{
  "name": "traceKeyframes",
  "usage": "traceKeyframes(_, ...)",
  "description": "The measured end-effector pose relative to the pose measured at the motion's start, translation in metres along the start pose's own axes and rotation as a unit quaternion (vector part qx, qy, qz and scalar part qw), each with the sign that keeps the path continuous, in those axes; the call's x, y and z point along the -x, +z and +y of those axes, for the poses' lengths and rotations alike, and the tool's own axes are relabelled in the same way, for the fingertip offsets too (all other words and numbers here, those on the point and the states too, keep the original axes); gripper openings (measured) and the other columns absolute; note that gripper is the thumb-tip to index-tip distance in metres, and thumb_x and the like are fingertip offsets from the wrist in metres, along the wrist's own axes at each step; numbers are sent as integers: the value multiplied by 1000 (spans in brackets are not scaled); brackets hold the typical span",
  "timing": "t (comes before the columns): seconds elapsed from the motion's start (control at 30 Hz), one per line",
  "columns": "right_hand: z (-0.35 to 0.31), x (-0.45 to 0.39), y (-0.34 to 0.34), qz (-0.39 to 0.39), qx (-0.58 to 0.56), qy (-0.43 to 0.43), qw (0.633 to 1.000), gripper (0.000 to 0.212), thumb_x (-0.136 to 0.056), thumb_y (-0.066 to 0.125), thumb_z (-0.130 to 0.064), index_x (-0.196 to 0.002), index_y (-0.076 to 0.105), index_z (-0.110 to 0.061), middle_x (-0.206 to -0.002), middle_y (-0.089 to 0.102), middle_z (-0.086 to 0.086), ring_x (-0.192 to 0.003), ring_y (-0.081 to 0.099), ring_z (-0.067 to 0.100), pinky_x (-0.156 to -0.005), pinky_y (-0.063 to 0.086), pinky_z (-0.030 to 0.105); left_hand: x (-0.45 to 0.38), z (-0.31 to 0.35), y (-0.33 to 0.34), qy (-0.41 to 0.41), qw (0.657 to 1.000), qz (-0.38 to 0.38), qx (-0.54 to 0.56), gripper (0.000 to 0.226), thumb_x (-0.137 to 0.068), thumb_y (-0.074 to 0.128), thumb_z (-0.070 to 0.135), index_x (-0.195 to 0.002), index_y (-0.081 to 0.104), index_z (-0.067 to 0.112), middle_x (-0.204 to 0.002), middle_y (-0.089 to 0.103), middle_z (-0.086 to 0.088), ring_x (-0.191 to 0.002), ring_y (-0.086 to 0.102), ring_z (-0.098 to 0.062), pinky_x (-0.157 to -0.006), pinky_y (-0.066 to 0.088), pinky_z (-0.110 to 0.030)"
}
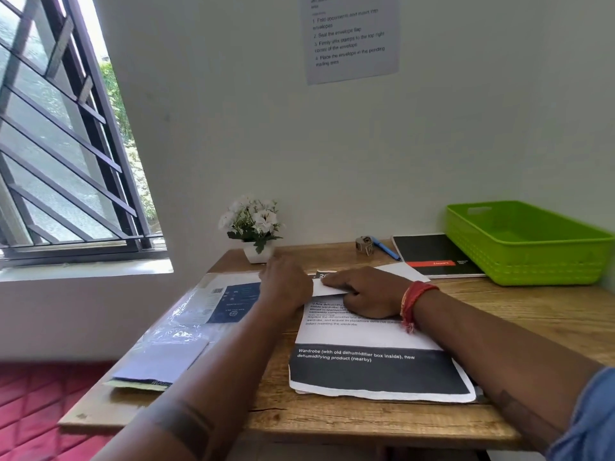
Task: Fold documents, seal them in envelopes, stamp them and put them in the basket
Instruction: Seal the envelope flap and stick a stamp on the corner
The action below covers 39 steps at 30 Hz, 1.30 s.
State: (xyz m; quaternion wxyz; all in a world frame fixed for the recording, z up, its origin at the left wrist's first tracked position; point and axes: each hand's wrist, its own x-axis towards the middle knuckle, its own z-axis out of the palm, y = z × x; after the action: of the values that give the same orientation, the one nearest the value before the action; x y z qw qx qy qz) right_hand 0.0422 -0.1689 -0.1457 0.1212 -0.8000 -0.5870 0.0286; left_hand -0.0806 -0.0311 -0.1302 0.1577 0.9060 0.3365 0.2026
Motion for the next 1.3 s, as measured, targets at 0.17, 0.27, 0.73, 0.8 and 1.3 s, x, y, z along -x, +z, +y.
traceKeyframes(0.17,-2,-2,4,-32,-28,21,999,66,-96,47,-31,-158,21,-29,-162,29,-5,-145,32,14,-118,25,28,9,1,16,88,991,-38,-90,34,-100,45,25,-128,63,19,-126,66,-11,-119,57,-28,-94,42,-30)
traceKeyframes(0.27,-1,-4,4,-31,-51,27,998,62,-100,42,-33,-158,20,-28,-162,29,-4,-145,31,14,-118,25,30,5,-2,29,102,987,-84,-91,41,-102,39,24,-139,52,12,-136,57,-16,-127,50,-31,-103,39,-38)
traceKeyframes(0.73,34,-11,5,-87,58,145,984,76,-99,12,-65,-159,5,-18,-167,-2,1,-154,0,18,-123,2,43,-9,-6,39,83,978,-159,-107,59,-102,31,20,-159,19,10,-164,19,-21,-153,12,-33,-125,11,-42)
traceKeyframes(0.8,37,-11,5,-90,64,166,980,79,-98,11,-67,-159,2,-19,-167,-6,0,-154,-2,19,-124,1,43,-8,-6,39,80,977,-165,-105,60,-101,32,18,-159,18,9,-164,18,-22,-153,12,-33,-125,10,-42)
traceKeyframes(1.3,26,-1,5,-62,85,226,968,81,-98,14,-66,-160,3,-16,-167,-6,3,-154,0,24,-121,4,51,-5,12,39,165,975,-122,-87,45,-106,31,39,-134,57,14,-149,45,-16,-139,40,-33,-114,32,-41)
